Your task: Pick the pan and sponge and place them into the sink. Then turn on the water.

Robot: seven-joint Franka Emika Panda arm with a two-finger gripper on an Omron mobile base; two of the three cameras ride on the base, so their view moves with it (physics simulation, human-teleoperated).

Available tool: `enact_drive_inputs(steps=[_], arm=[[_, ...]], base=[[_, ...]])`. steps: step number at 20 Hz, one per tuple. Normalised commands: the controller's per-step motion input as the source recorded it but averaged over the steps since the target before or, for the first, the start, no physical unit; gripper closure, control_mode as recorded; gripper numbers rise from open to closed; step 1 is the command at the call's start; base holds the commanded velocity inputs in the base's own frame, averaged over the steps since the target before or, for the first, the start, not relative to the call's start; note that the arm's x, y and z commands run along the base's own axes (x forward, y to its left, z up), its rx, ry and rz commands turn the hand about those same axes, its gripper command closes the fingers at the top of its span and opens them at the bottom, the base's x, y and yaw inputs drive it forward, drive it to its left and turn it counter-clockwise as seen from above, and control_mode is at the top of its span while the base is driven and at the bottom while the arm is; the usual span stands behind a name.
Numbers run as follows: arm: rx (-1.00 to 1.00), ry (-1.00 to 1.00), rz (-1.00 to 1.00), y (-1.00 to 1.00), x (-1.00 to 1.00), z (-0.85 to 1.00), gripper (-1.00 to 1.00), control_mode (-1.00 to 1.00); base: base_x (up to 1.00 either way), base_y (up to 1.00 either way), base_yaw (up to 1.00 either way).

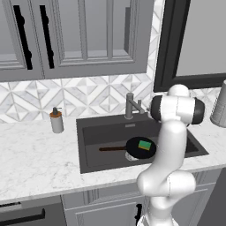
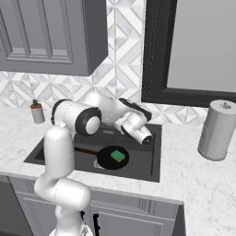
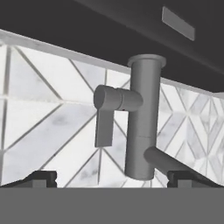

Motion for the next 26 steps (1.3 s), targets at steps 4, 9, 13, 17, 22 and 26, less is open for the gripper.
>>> enact_drive_inputs(steps=[4,9,13,17,22,26], arm=[[0.00,0.00,0.03,0.04,0.26,-0.07,-1.00,-1.00],[0.00,0.00,0.05,0.09,0.30,-0.07,-1.00,-1.00],[0.00,0.00,0.04,0.04,0.39,-0.09,-1.00,-1.00],[0.00,0.00,0.04,0.02,0.38,-0.18,-1.00,-1.00],[0.00,0.00,0.02,0.19,0.24,-0.18,-1.00,-1.00],[0.00,0.00,0.02,0.16,0.21,-0.07,-1.00,-1.00]], base=[[0.00,0.00,0.00],[0.00,0.00,0.00],[0.00,0.00,0.00],[0.00,0.00,0.00],[0.00,0.00,0.00],[0.00,0.00,0.00]])
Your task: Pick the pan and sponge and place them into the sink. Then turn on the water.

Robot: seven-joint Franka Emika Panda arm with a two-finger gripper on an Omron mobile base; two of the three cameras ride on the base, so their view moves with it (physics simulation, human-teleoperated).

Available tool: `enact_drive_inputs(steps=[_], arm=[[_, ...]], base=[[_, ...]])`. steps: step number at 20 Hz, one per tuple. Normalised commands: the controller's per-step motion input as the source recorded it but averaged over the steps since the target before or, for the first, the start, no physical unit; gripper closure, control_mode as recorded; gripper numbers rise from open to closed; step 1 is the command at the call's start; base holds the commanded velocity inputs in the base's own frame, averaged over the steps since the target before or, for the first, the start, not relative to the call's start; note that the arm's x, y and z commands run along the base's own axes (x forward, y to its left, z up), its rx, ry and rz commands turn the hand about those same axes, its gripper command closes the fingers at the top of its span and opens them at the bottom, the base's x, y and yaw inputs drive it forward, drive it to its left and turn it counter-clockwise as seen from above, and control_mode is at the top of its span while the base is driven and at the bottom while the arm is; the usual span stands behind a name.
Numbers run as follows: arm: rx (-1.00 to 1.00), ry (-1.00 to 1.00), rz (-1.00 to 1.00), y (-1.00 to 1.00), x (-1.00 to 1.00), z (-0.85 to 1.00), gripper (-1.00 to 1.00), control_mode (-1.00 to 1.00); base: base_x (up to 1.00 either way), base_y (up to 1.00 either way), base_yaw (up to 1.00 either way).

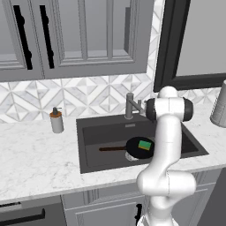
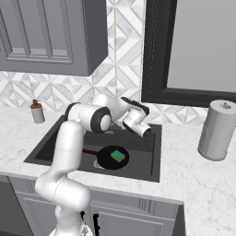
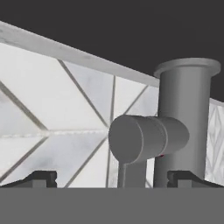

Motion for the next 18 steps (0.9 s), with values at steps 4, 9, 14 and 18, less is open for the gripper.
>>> enact_drive_inputs(steps=[4,9,14,18], arm=[[0.00,-0.01,0.02,0.03,0.27,0.00,-1.00,-1.00],[0.00,-0.03,0.02,0.00,0.32,0.00,-1.00,-1.00],[0.00,0.00,0.02,0.09,0.22,0.00,-1.00,-1.00],[0.00,0.00,0.03,0.25,0.08,0.00,-1.00,-1.00]], base=[[0.00,0.00,0.00],[0.00,0.00,0.00],[0.00,0.00,0.00],[0.00,0.00,0.00]])
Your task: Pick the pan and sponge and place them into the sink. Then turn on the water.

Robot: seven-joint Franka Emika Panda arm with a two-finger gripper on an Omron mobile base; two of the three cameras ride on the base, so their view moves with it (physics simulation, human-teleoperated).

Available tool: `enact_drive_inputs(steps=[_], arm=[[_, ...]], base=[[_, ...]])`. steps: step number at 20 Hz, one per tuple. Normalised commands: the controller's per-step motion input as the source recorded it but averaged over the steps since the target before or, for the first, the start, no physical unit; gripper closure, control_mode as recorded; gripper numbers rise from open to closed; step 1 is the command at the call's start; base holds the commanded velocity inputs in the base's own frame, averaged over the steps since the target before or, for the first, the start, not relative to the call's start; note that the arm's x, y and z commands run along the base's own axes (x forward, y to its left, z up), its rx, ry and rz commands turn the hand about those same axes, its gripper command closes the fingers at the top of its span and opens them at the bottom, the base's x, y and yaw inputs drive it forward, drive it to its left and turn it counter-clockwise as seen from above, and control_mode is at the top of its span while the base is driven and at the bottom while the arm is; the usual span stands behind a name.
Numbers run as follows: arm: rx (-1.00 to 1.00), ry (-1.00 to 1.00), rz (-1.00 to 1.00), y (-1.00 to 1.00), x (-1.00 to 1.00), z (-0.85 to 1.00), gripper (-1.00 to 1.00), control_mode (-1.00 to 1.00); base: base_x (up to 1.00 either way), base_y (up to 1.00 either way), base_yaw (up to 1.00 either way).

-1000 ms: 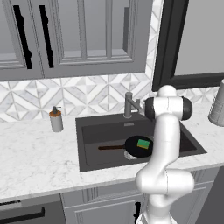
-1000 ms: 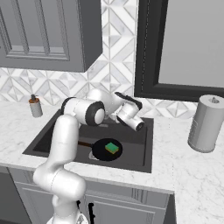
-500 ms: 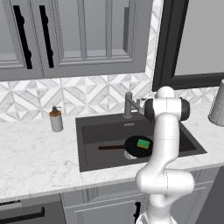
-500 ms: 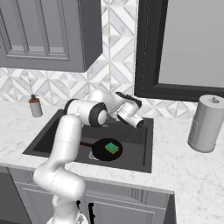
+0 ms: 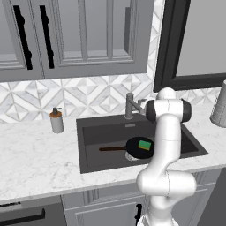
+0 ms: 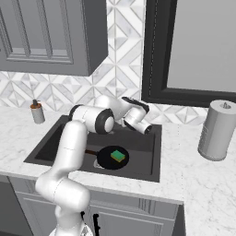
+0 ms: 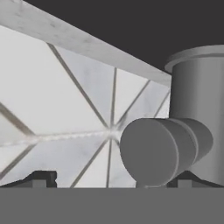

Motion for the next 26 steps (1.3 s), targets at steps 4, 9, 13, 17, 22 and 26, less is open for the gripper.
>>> enact_drive_inputs(steps=[4,9,13,17,22,26], arm=[[0.00,0.00,0.00,0.24,0.06,0.00,-1.00,-1.00],[0.00,-0.03,0.00,0.07,0.23,0.00,1.00,-1.00],[0.02,-0.07,0.00,-0.03,0.21,0.00,1.00,-1.00],[0.07,-0.10,0.00,-0.24,0.14,0.00,1.00,-1.00],[0.07,-0.07,0.00,-0.35,0.24,0.00,1.00,-1.00],[0.12,0.08,-0.05,-0.63,0.51,0.02,1.00,-1.00]], base=[[0.00,0.00,0.00],[0.00,0.00,0.00],[0.00,0.00,0.00],[0.00,0.00,0.00],[0.00,0.00,0.00],[0.00,0.00,0.00]])
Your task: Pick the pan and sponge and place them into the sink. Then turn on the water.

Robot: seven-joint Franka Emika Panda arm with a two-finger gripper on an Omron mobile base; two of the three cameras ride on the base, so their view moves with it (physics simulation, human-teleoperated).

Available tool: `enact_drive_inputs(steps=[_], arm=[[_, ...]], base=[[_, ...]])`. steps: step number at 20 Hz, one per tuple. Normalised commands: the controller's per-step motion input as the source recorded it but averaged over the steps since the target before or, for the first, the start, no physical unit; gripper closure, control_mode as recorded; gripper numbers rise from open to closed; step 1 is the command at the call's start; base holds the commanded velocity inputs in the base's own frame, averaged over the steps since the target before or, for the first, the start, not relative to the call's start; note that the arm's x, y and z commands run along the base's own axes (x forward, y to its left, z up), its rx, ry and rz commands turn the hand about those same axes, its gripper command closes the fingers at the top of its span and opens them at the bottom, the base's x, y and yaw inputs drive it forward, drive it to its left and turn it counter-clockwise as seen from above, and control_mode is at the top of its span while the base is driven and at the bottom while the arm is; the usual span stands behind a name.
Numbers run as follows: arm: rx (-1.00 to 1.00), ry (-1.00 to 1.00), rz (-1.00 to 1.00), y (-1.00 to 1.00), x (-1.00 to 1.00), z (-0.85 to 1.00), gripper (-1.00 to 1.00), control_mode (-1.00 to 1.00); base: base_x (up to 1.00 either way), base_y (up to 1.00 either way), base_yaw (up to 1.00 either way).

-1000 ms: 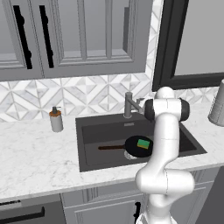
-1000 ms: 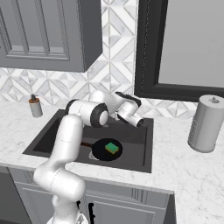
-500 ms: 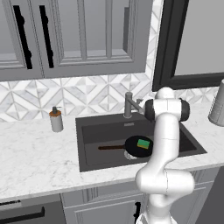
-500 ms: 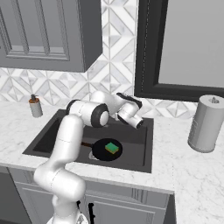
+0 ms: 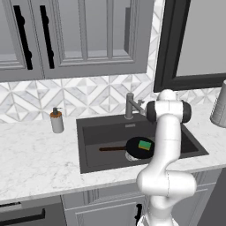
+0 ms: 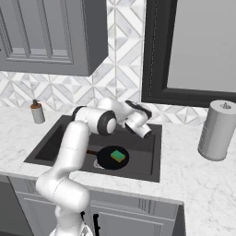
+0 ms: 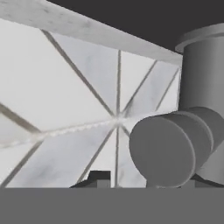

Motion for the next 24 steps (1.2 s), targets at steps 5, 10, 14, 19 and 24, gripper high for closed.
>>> enact_drive_inputs(steps=[5,10,14,19,24], arm=[[0.18,0.34,-0.10,-0.78,0.68,0.01,1.00,-1.00],[0.17,0.49,-0.14,-0.75,0.71,0.00,1.00,-1.00],[0.12,0.52,-0.17,-0.57,0.72,0.03,1.00,-1.00],[0.02,0.32,-0.12,-0.16,0.09,0.08,1.00,-1.00],[0.07,-0.12,0.00,-0.47,-0.93,0.11,1.00,-1.00]], base=[[0.00,0.00,0.00],[0.00,0.00,0.00],[0.00,0.00,0.00],[0.00,0.00,0.00],[0.00,0.00,0.00]])
